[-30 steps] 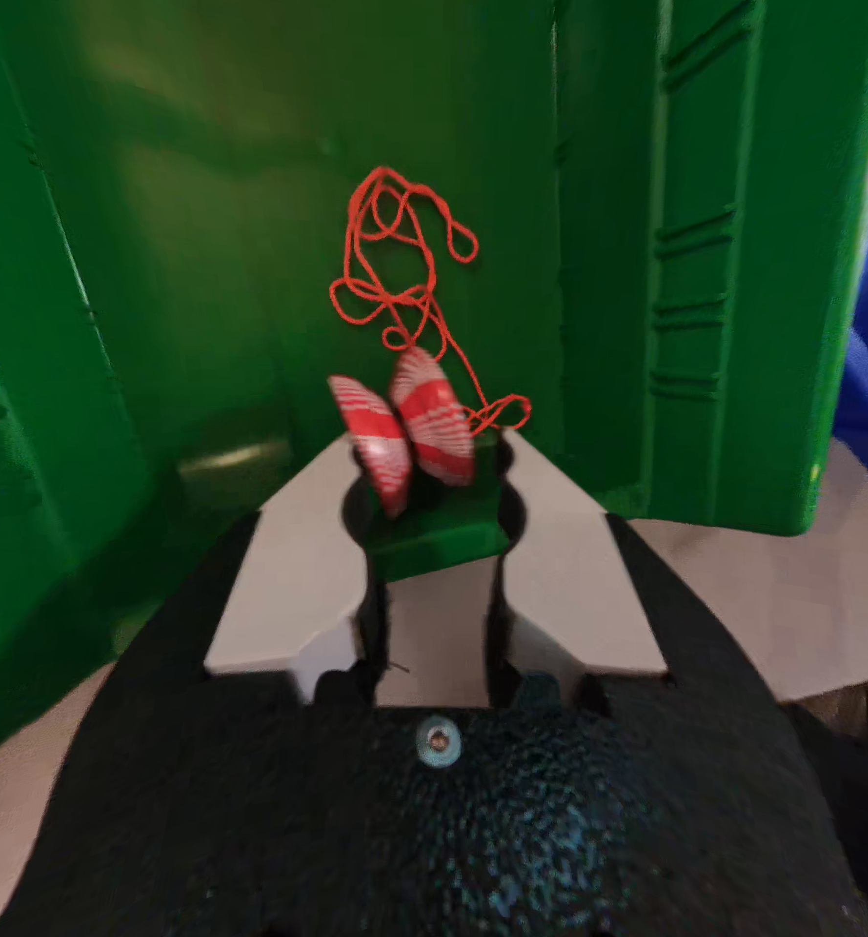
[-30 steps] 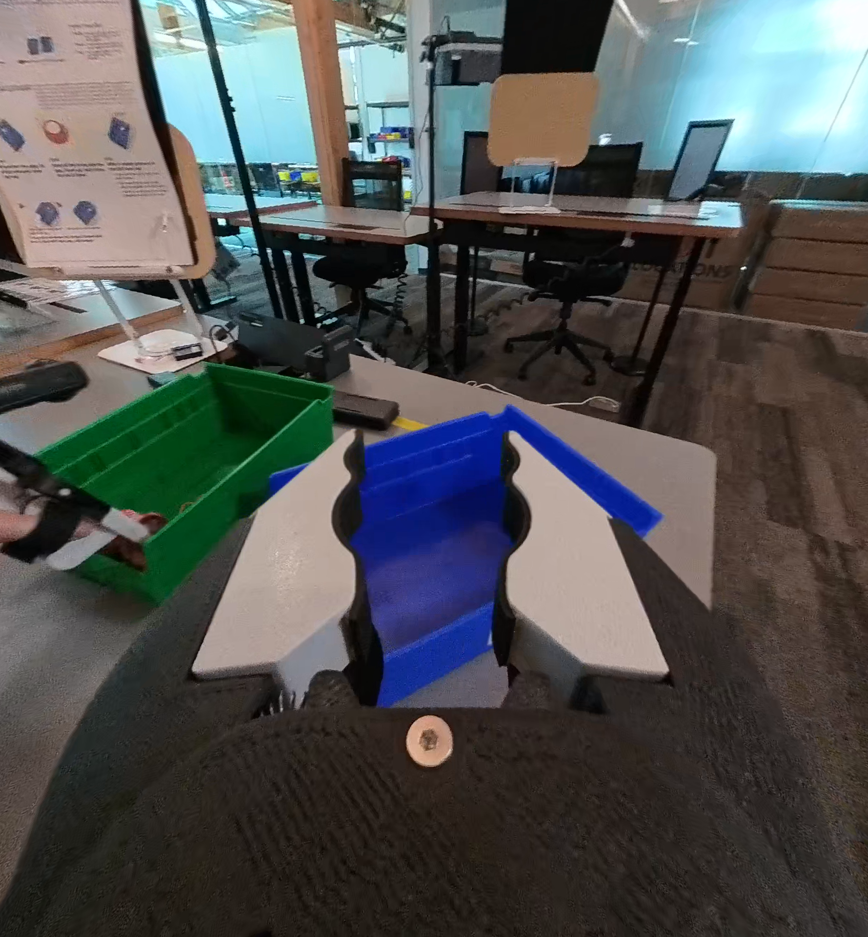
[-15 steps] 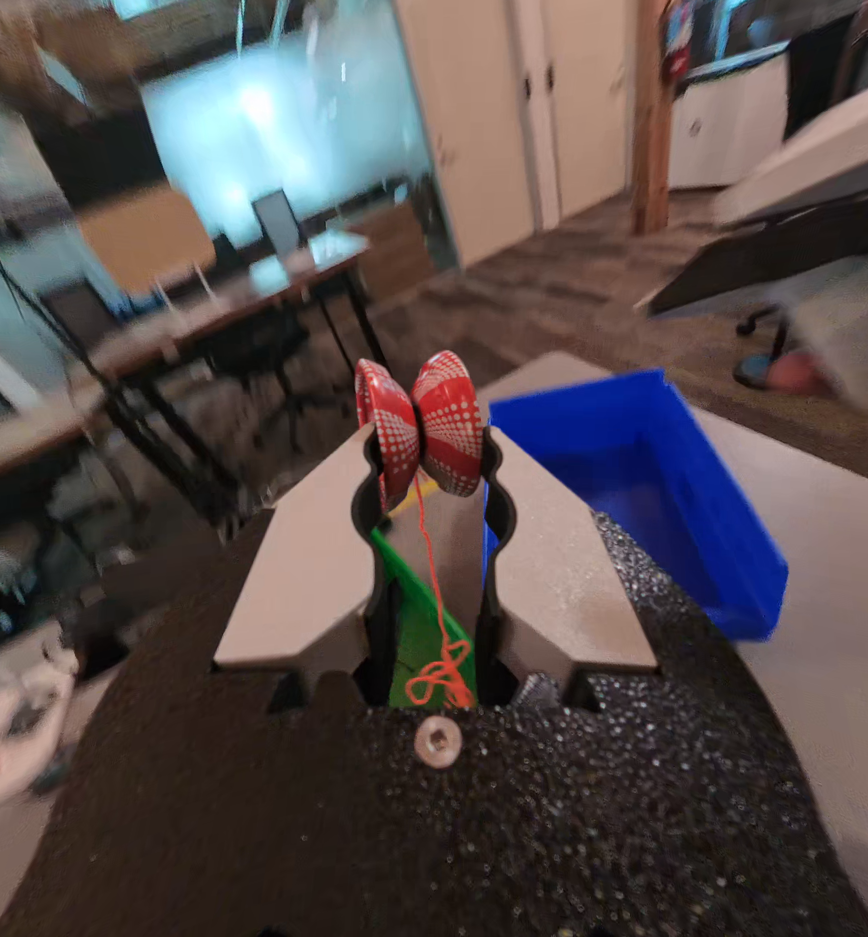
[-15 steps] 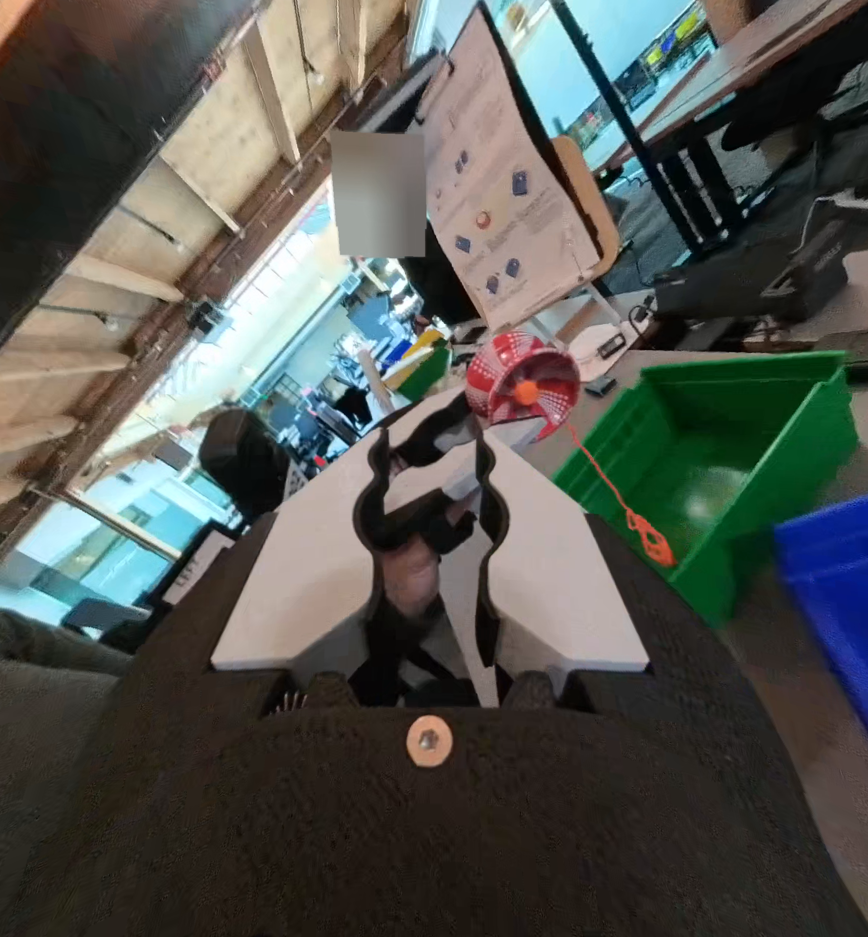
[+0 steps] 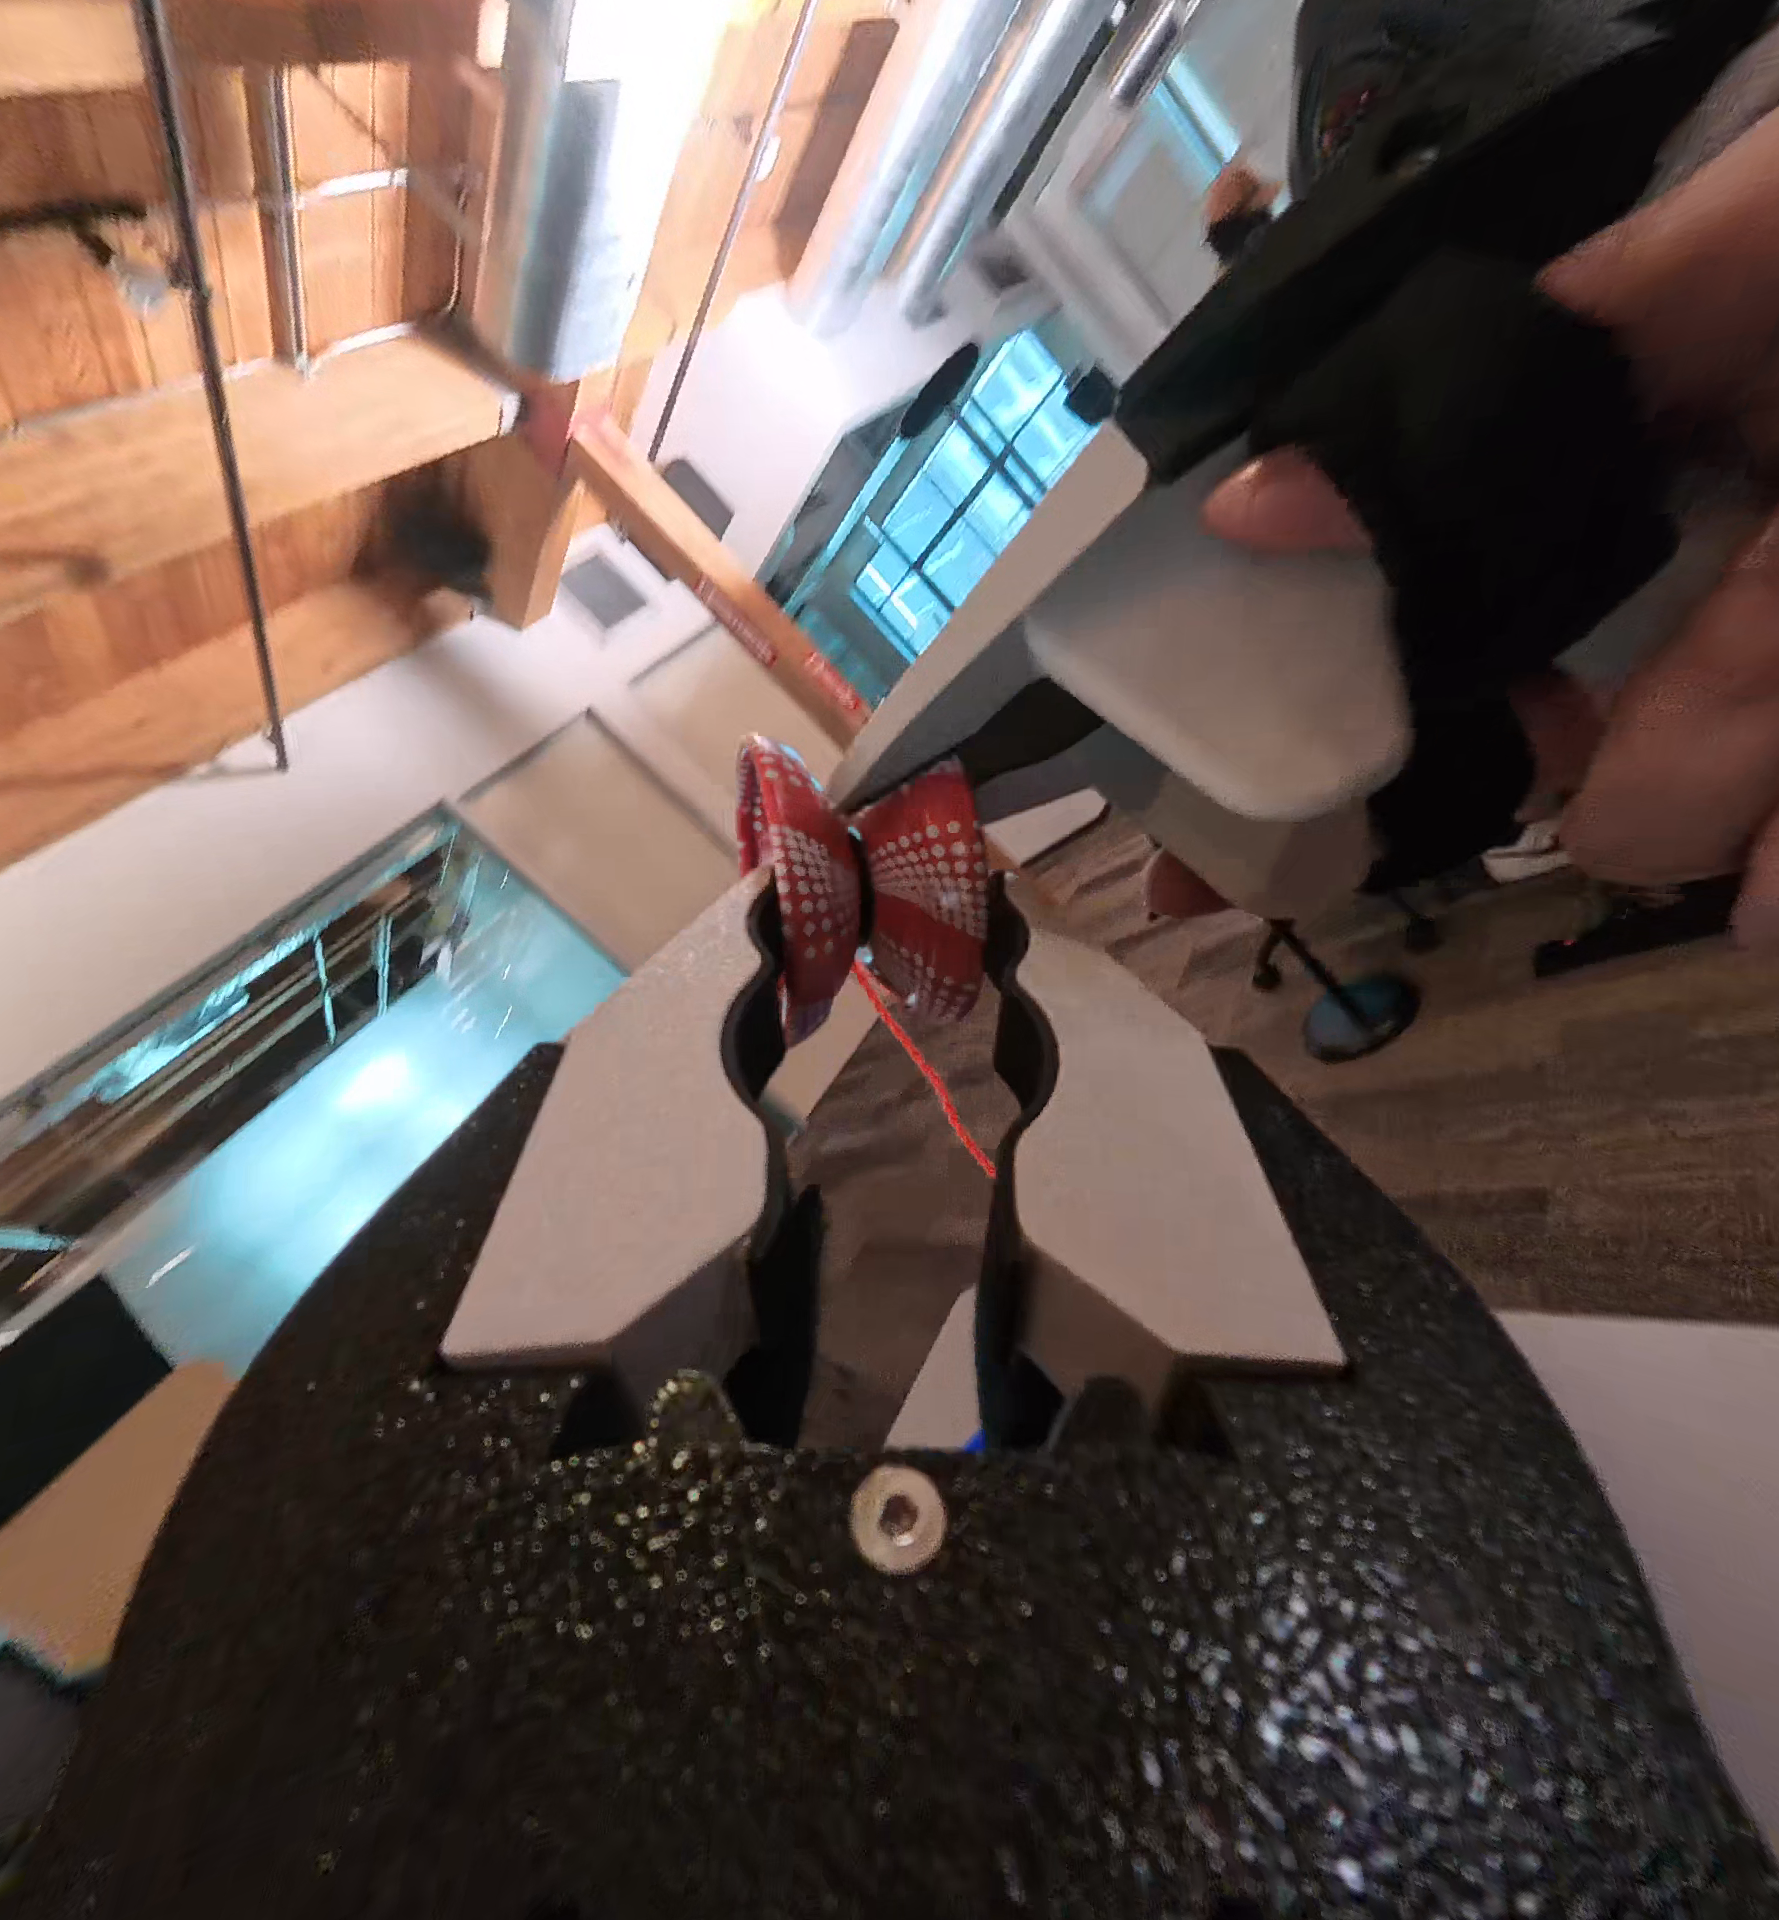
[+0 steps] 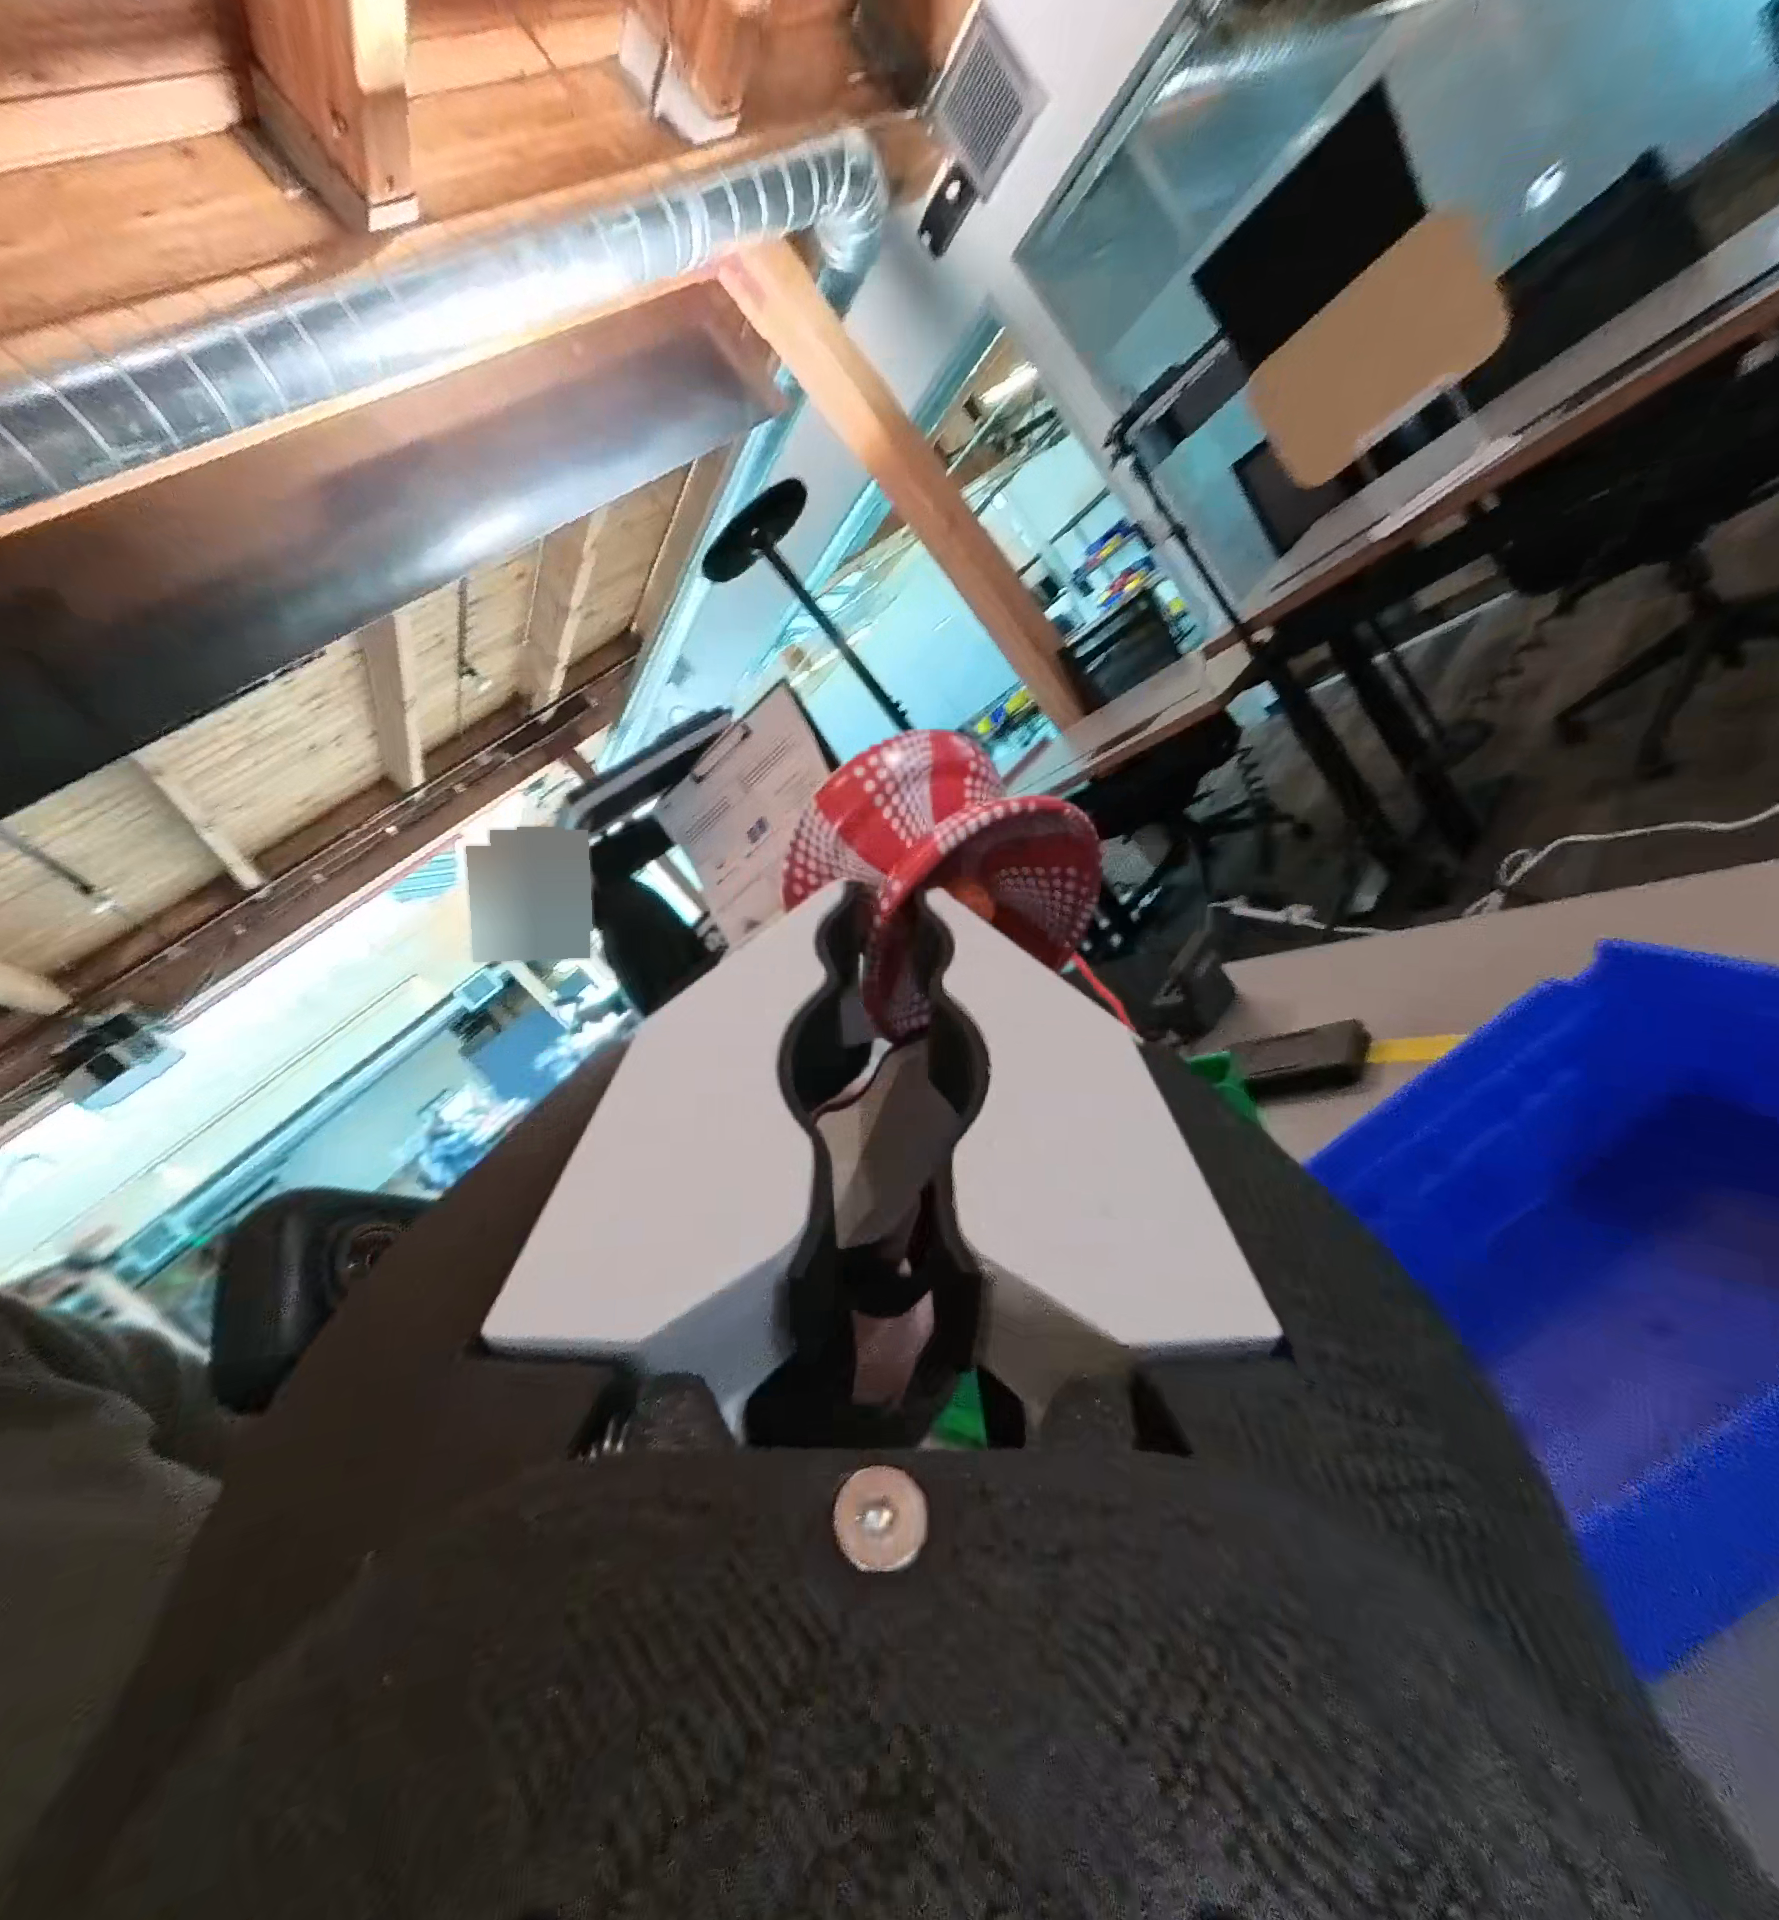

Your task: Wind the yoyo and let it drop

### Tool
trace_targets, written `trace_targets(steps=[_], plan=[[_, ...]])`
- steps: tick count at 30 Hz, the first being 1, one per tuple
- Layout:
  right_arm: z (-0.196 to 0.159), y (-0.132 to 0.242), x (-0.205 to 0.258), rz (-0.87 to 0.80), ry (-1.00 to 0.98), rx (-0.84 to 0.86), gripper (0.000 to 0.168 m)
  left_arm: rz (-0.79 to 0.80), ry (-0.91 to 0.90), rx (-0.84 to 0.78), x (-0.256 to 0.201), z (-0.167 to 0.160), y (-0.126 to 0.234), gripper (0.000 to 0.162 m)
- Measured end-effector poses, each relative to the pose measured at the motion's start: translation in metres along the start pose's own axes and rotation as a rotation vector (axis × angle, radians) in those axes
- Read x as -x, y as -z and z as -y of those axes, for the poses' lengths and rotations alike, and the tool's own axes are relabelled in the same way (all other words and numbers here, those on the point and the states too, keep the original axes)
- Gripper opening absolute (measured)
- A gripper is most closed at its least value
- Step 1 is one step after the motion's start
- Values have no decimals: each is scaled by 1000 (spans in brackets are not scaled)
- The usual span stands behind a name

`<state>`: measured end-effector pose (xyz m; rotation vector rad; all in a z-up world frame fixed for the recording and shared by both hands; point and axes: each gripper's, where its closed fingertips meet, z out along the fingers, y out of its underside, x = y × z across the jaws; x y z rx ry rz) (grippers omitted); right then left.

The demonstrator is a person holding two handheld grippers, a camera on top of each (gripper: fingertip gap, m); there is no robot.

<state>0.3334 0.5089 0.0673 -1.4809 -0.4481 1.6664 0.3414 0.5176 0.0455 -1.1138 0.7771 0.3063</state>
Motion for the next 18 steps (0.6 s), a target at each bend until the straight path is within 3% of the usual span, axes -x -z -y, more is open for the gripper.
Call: trace_targets(steps=[7, 8, 10, 14, 17, 18], plan=[[61, 100, 5, -148, 179, -161, 1, -137, 31, -282, -61, 89, -56, 39], [73, 117, 10, -177, 245, -201, 1, -161, 75, -356, -68, 110, -59, 46], [100, 155, 20, -242, 363, -277, 1, -210, 208, -483, -78, 146, -68, 85], [145, 231, 47, -403, 613, -331, 1, -487, 486, -480, -122, 191, -121, 139], [162, 267, 75, -420, 713, -287, 0, -812, 570, -507, -182, 243, -154, 139], [167, 278, 83, -433, 751, -275, 0, -935, 582, -527, -206, 262, -157, 129]])
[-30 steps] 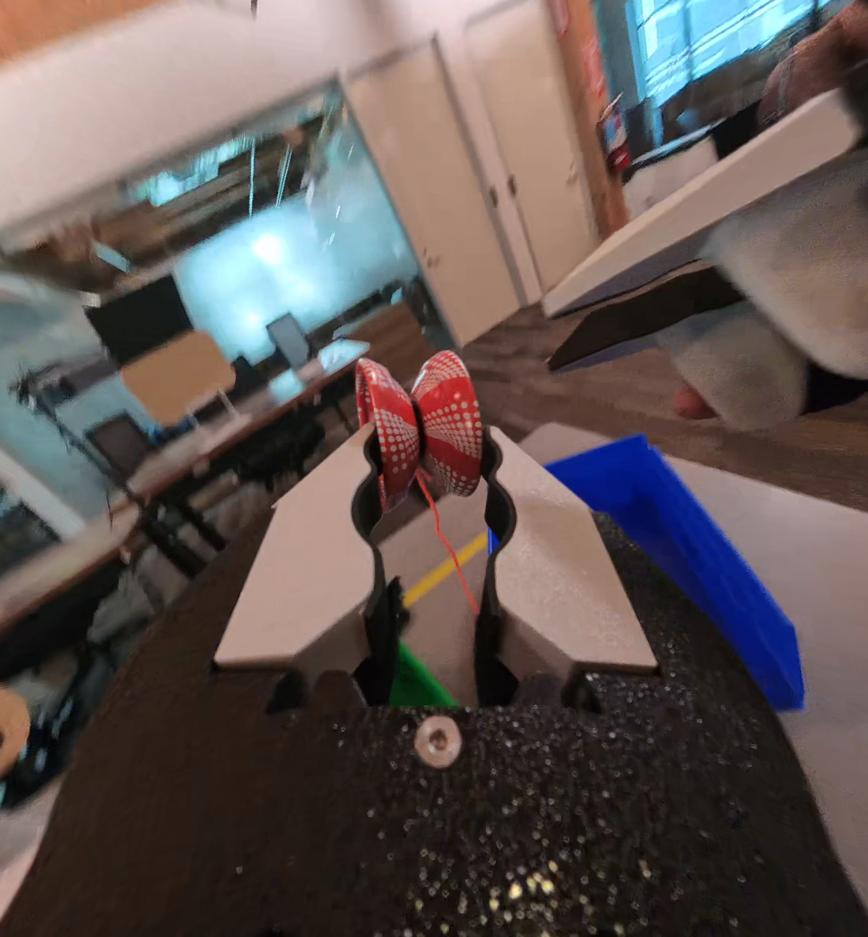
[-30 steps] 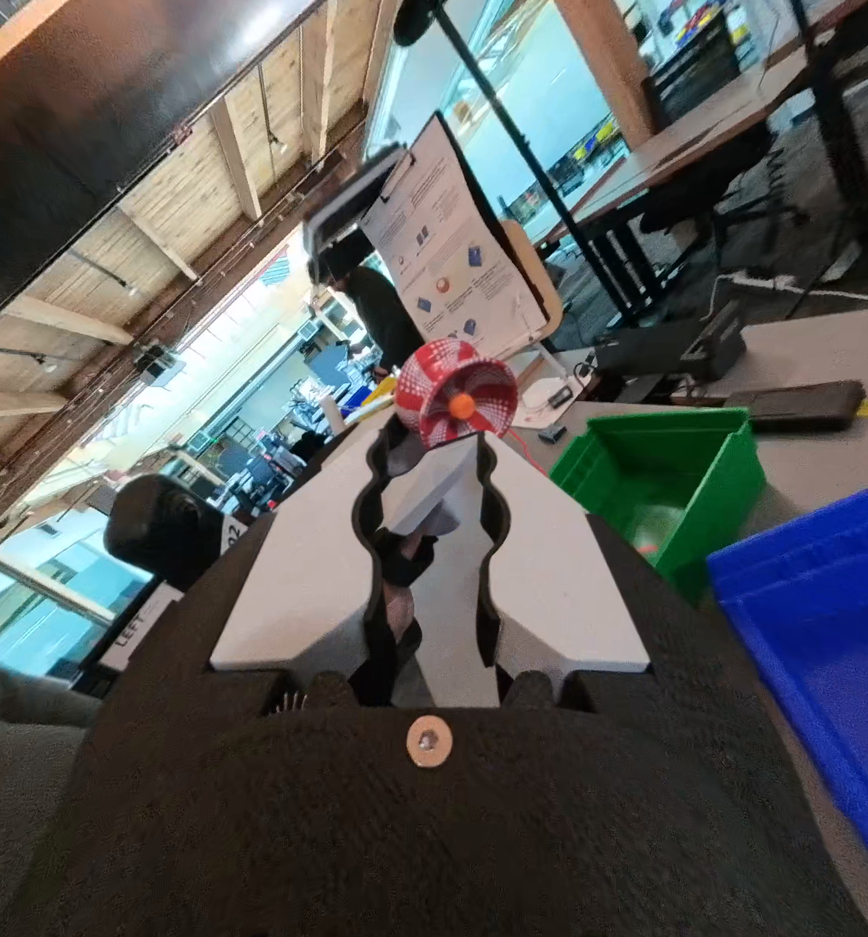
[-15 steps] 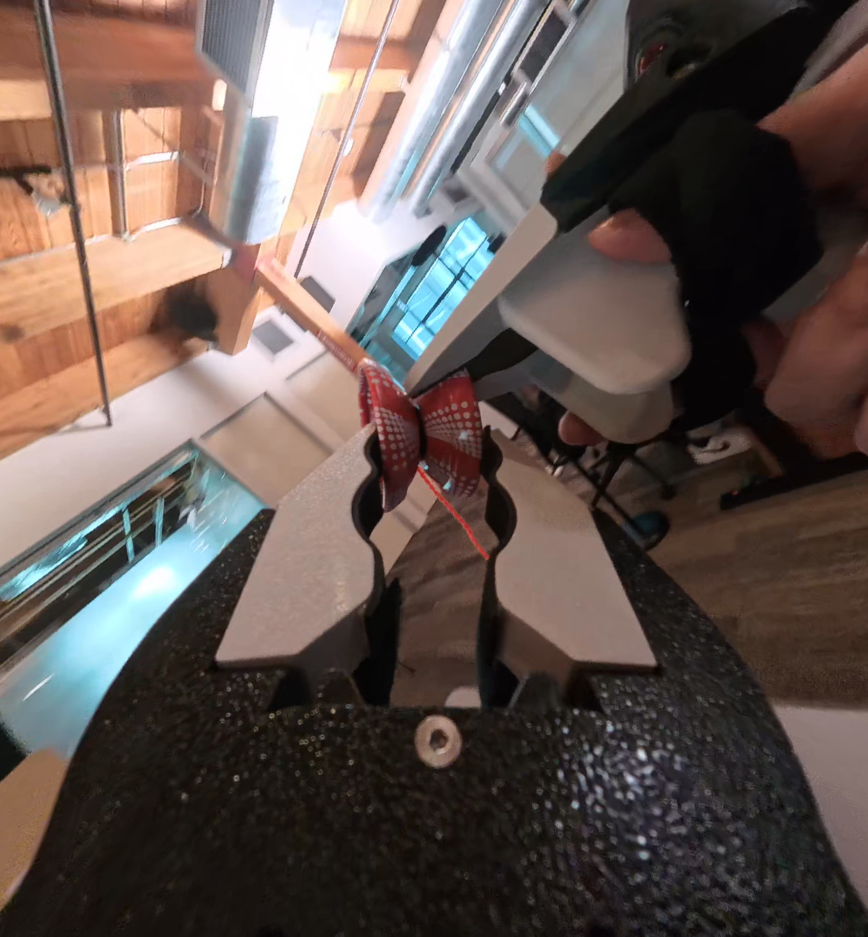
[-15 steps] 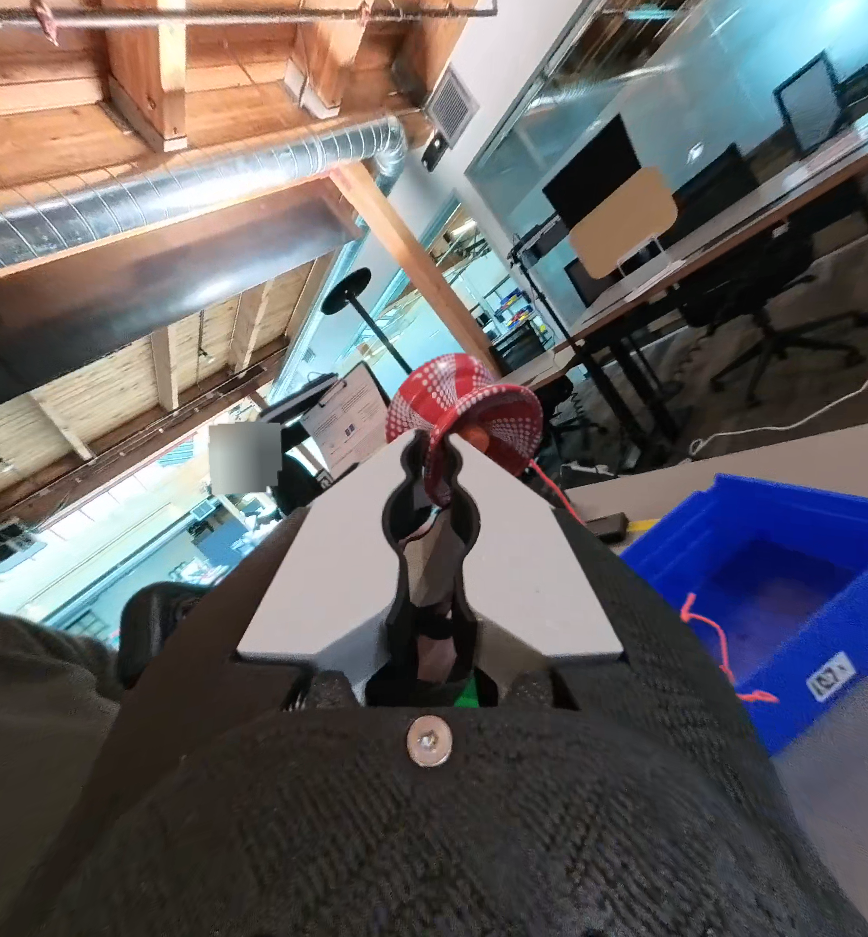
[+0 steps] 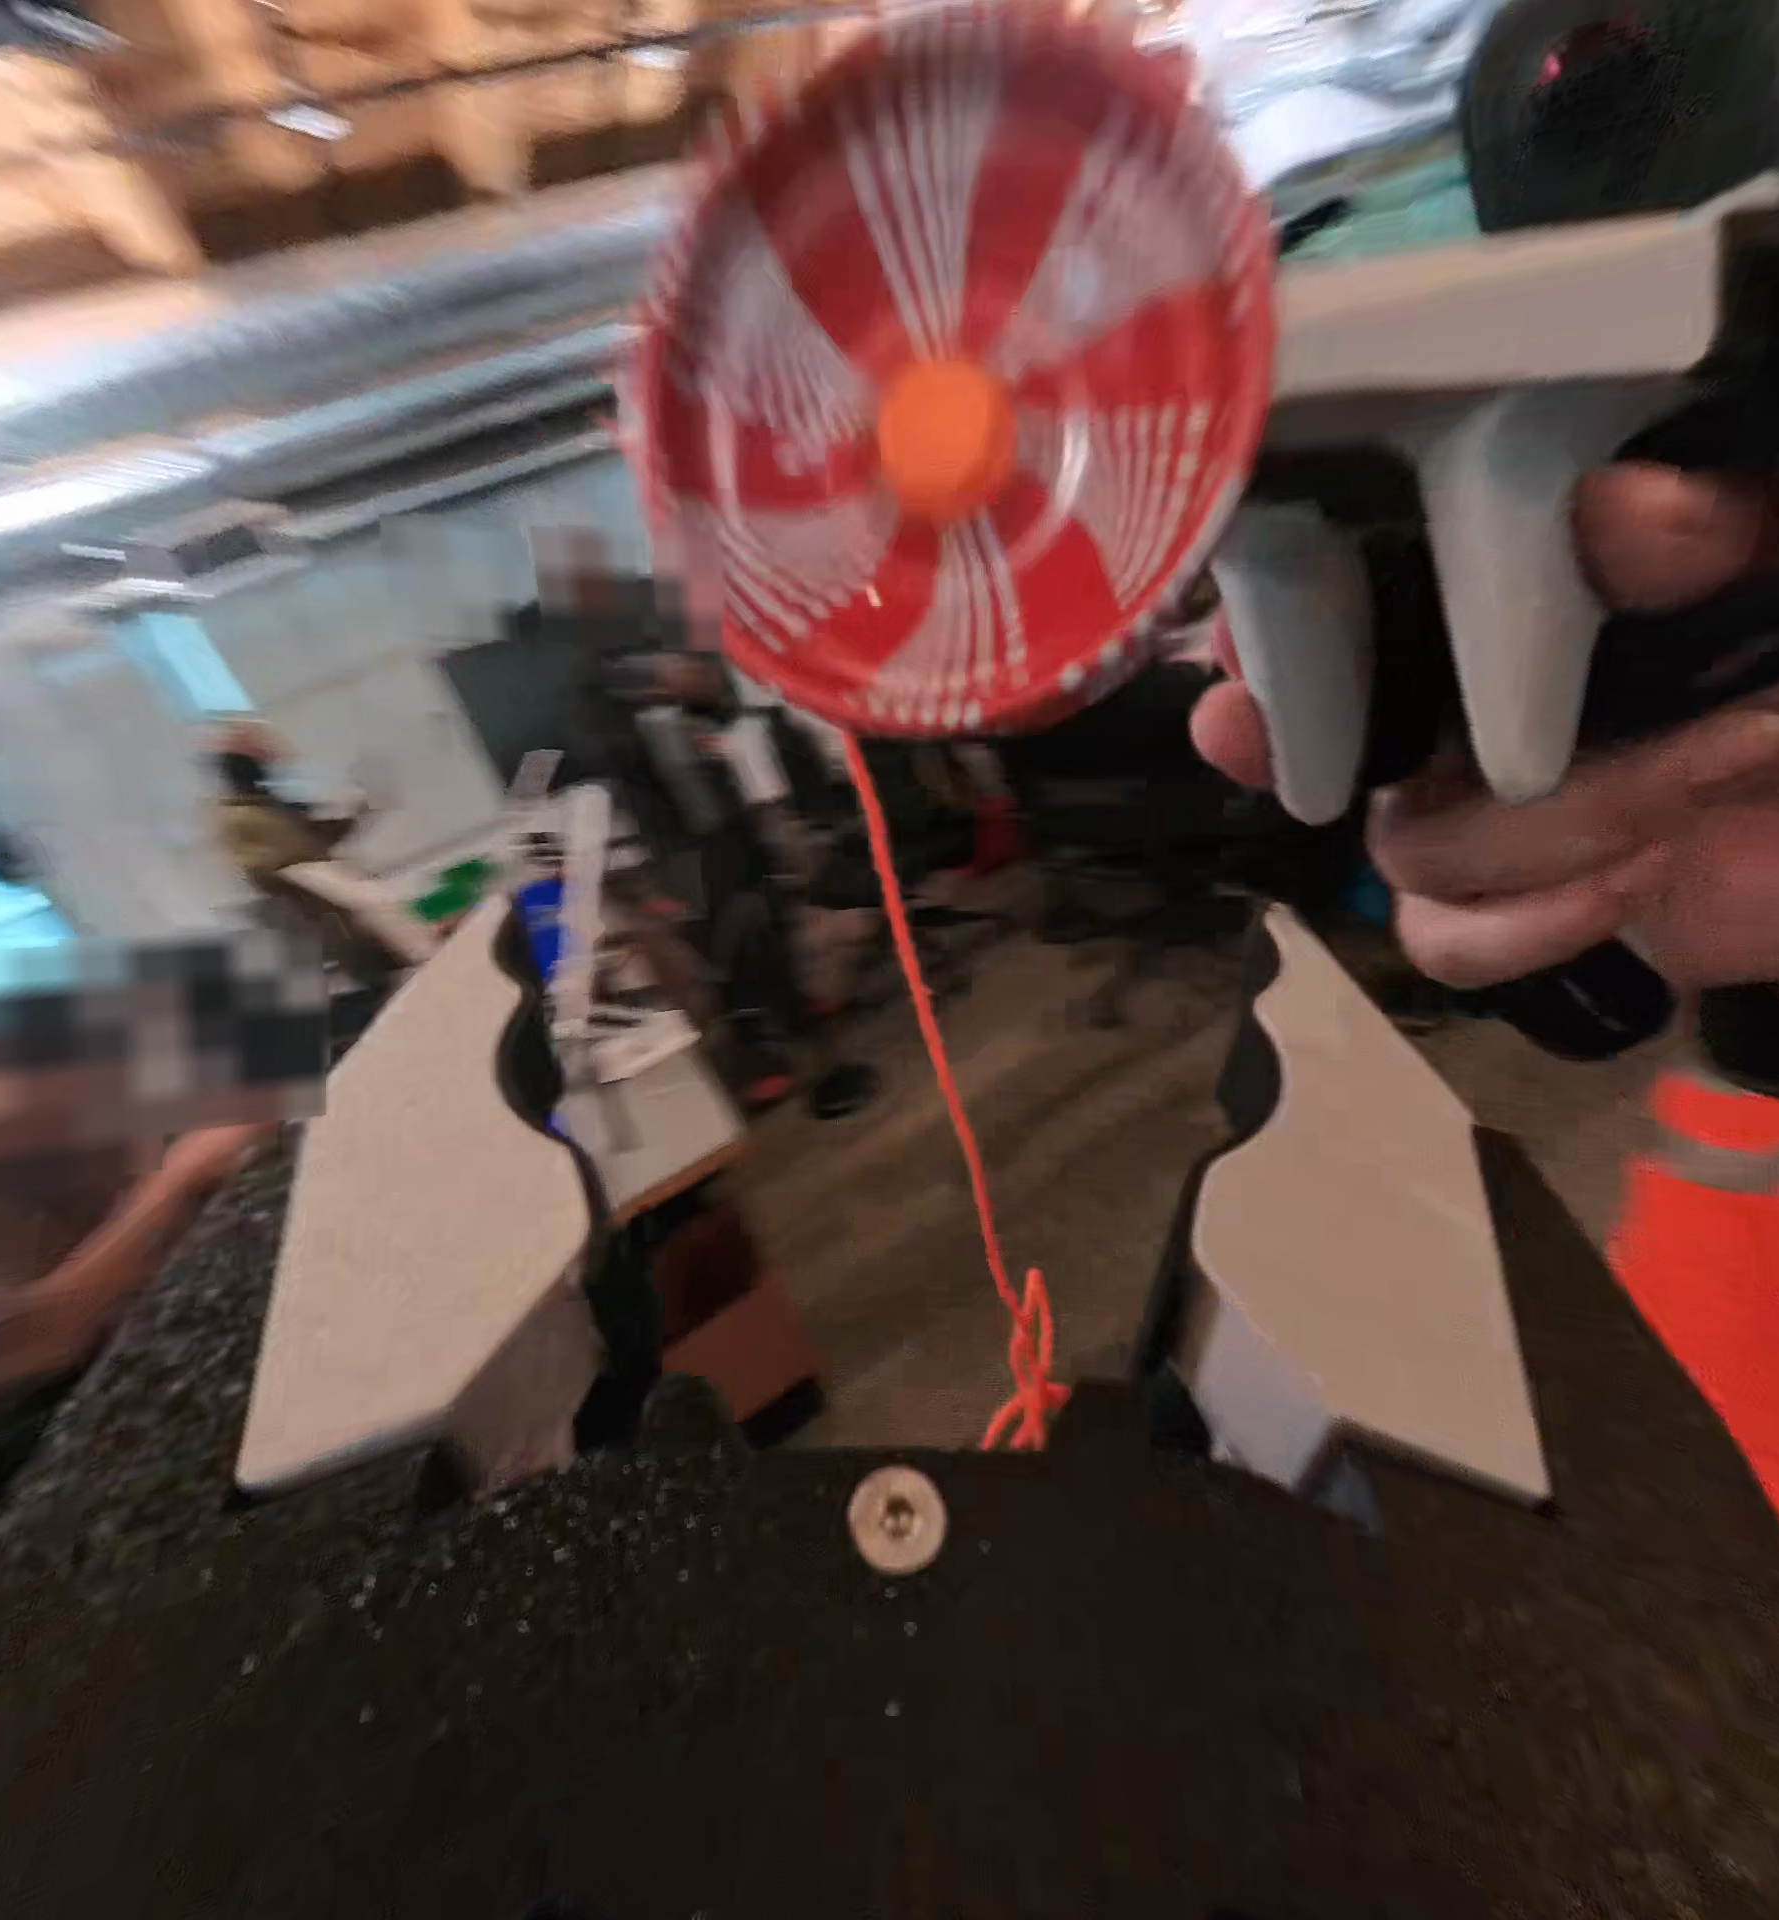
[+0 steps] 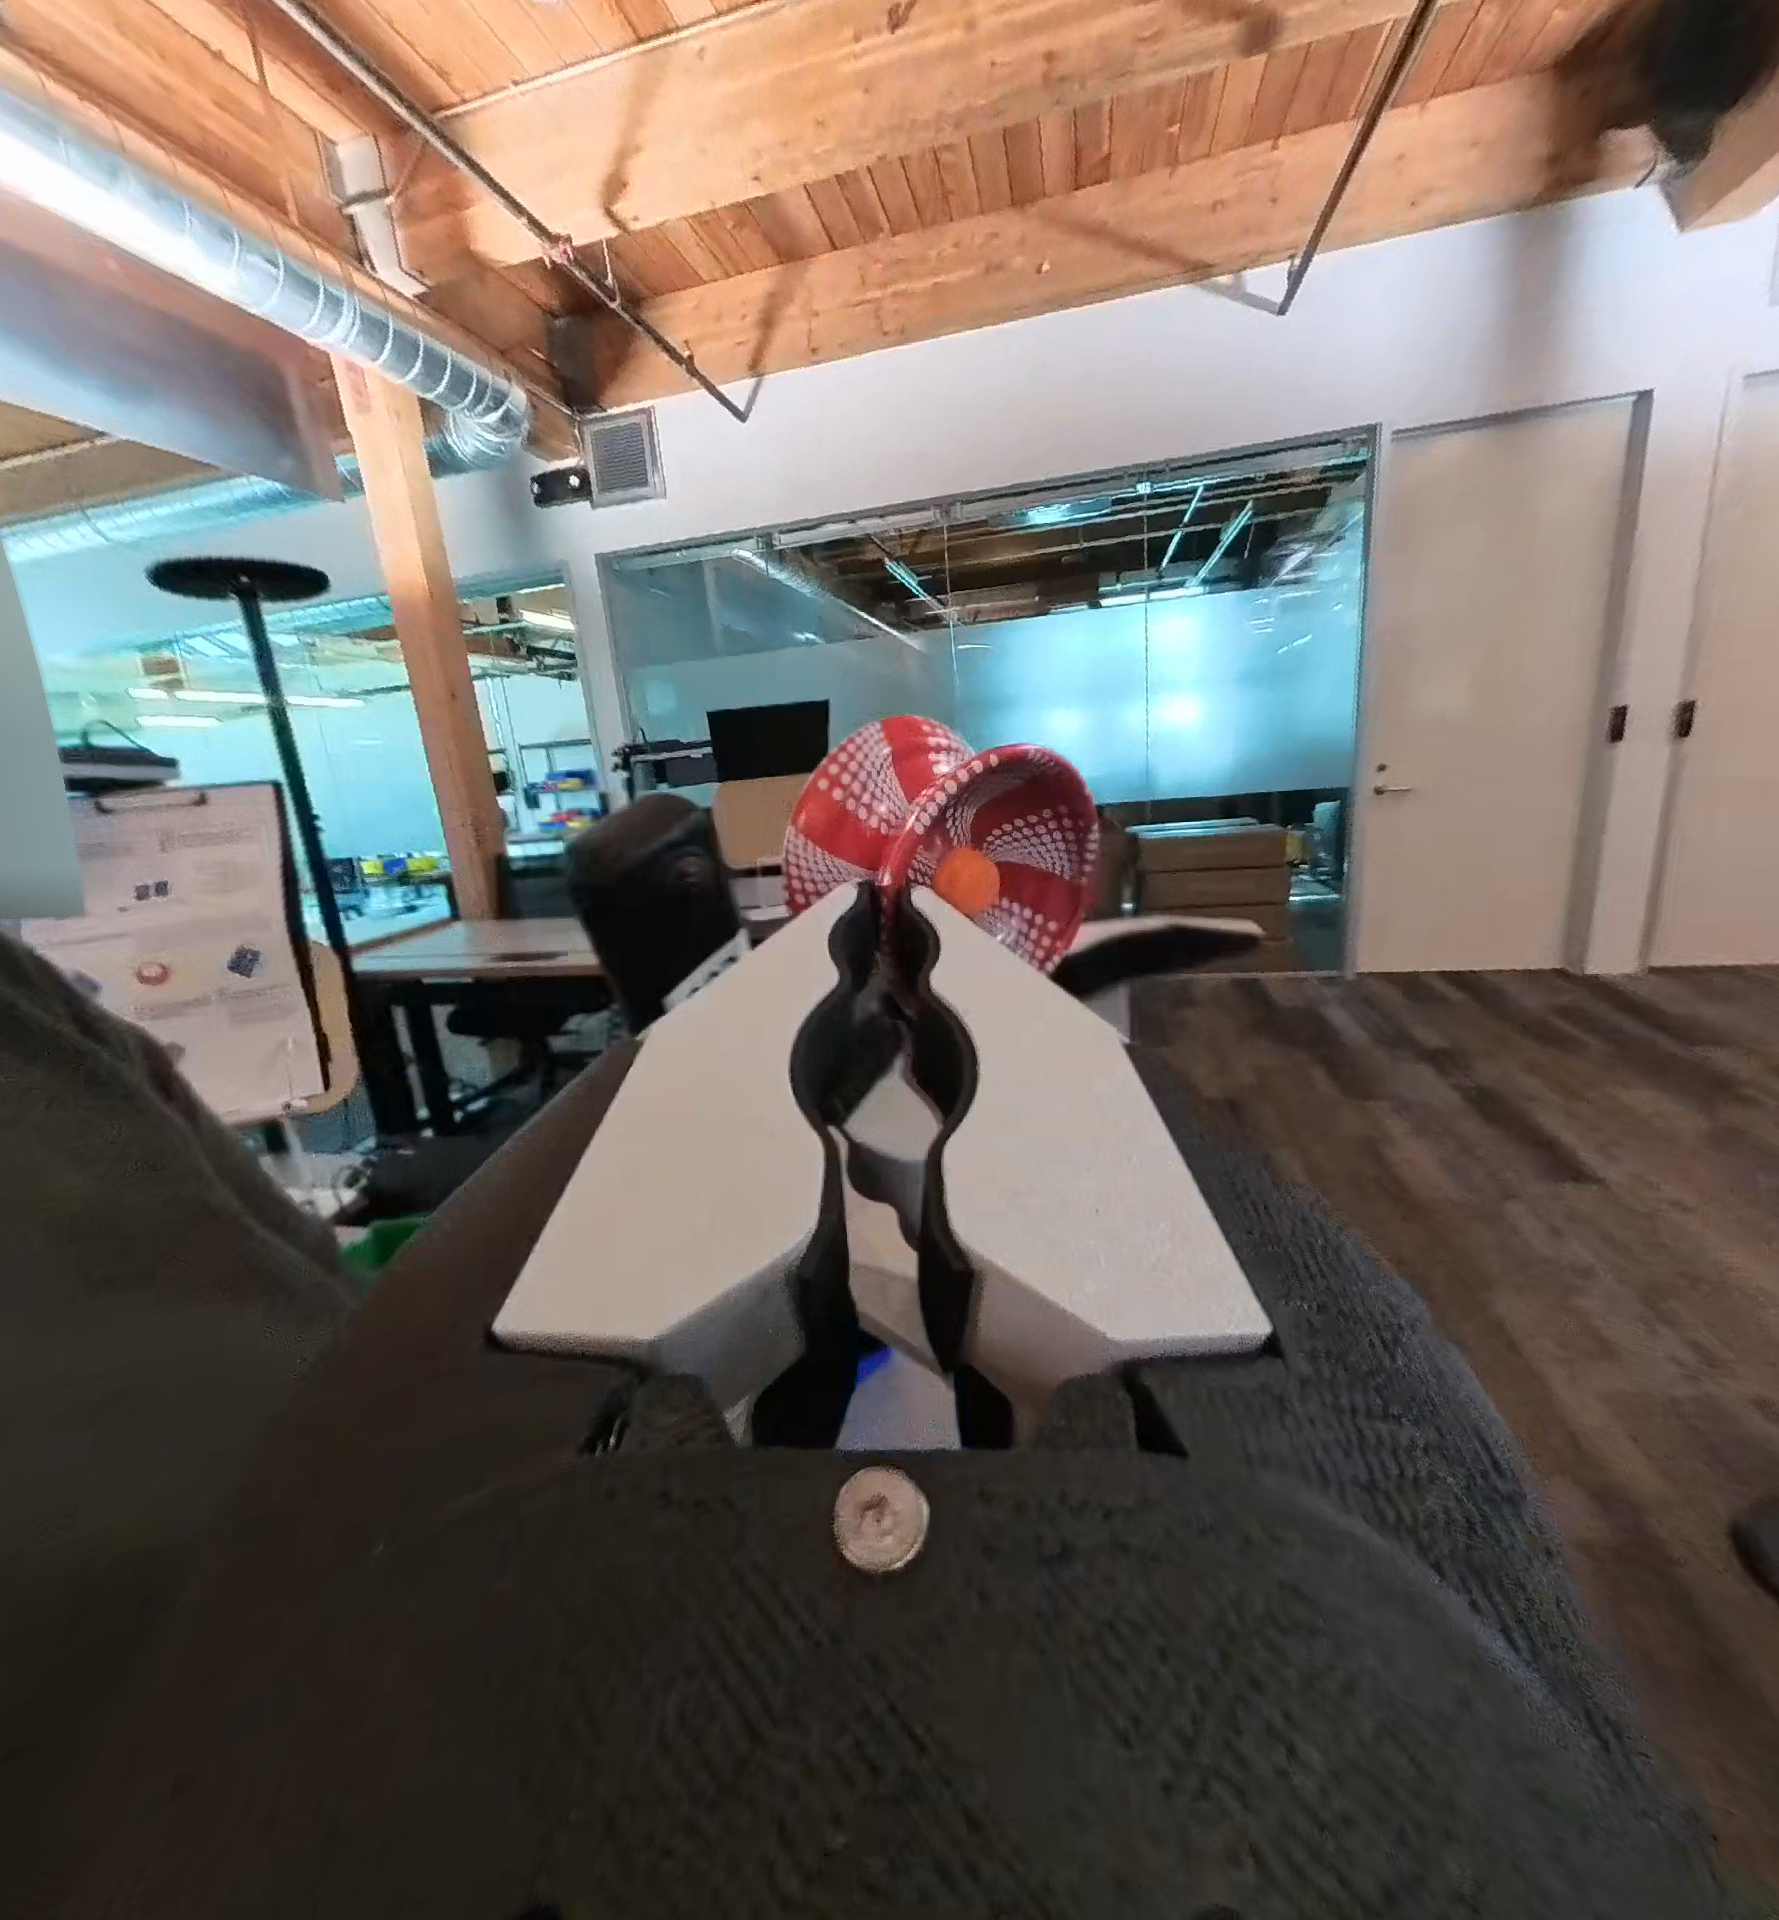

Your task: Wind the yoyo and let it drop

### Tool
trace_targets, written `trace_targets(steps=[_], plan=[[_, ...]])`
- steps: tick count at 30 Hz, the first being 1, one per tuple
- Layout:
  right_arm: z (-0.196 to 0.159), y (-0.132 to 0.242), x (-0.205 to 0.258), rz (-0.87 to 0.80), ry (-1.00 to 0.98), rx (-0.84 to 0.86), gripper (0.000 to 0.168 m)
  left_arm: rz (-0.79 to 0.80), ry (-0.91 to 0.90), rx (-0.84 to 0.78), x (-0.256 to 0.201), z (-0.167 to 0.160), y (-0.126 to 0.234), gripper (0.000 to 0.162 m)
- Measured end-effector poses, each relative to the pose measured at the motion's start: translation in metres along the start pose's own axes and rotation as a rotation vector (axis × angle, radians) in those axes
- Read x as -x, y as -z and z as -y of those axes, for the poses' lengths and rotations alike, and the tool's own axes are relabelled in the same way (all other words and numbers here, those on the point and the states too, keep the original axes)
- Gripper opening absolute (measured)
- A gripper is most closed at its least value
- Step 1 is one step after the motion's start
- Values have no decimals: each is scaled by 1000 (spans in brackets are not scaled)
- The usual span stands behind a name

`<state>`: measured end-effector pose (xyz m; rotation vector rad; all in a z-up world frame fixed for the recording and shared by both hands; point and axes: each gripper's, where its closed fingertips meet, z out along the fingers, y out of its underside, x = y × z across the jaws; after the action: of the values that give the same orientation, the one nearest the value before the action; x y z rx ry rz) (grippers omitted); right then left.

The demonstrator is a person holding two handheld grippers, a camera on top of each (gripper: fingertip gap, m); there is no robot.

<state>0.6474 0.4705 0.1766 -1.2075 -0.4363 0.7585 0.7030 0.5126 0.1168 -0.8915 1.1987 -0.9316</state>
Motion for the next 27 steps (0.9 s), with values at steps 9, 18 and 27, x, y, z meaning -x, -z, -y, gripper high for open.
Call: trace_targets(steps=[9, 18, 27], plan=[[150, 115, -51, -362, 450, -207, 1, -403, 247, 439, -86, -222, -149, 0], [205, 217, -48, -740, 710, -296, 1, -356, 533, 901, -145, -437, -116, 0], [218, 287, -35, -1046, 777, -390, 1, -277, 544, 1552, -135, -597, 16, 0]])
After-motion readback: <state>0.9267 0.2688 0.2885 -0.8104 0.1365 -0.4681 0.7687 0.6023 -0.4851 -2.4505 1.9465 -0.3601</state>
